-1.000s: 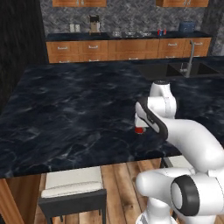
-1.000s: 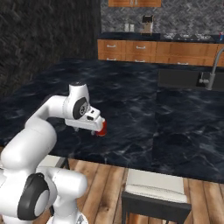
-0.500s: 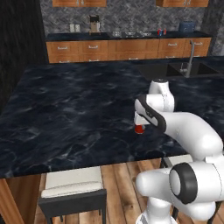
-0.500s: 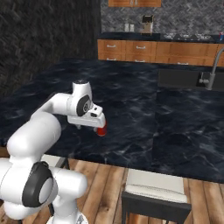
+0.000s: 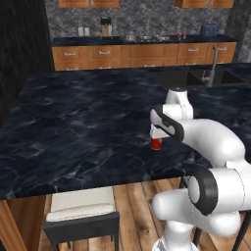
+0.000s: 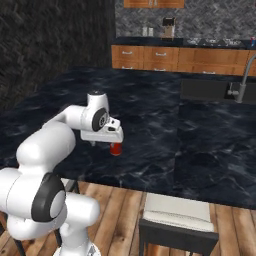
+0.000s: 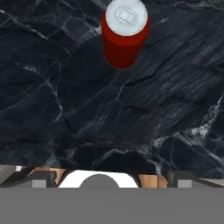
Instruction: Four empty soda cans are scattered around the kitchen. Gather all the cans and cluster them next to the stove for recycling.
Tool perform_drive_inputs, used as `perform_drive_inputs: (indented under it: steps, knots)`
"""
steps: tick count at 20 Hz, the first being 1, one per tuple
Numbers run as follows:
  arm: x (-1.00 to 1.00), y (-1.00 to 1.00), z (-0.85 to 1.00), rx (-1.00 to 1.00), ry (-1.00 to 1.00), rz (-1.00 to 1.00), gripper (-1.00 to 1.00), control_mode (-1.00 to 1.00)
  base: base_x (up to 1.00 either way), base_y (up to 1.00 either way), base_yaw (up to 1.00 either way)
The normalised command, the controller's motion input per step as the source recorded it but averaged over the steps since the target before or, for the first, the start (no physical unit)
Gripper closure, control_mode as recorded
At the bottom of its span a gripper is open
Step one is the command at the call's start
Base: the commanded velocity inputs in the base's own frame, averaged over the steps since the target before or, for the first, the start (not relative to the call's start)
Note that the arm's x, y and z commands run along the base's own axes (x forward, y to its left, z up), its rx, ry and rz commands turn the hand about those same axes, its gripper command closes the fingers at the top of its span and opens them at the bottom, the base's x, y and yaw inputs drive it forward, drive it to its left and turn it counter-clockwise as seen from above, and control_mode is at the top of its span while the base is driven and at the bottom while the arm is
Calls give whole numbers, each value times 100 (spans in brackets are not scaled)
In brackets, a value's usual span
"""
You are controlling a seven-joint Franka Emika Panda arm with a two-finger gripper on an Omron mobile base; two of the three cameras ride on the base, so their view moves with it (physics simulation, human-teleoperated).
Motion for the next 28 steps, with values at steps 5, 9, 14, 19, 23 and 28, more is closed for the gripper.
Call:
perform_drive_inputs:
  steps: [5,9,14,19,23,28]
  knots:
    - [29,-2,-2,0,-1,5,-100,-100,0,0,0]
    - [22,-3,-1,0,0,4,-100,-100,0,0,0]
    - [20,0,-2,0,0,1,-100,-100,0,0,0]
    - [23,0,-5,0,0,0,-100,-100,0,0,0]
    - [23,0,-9,0,0,0,-100,-100,0,0,0]
    - [20,0,-12,0,0,0,-100,-100,0,0,0]
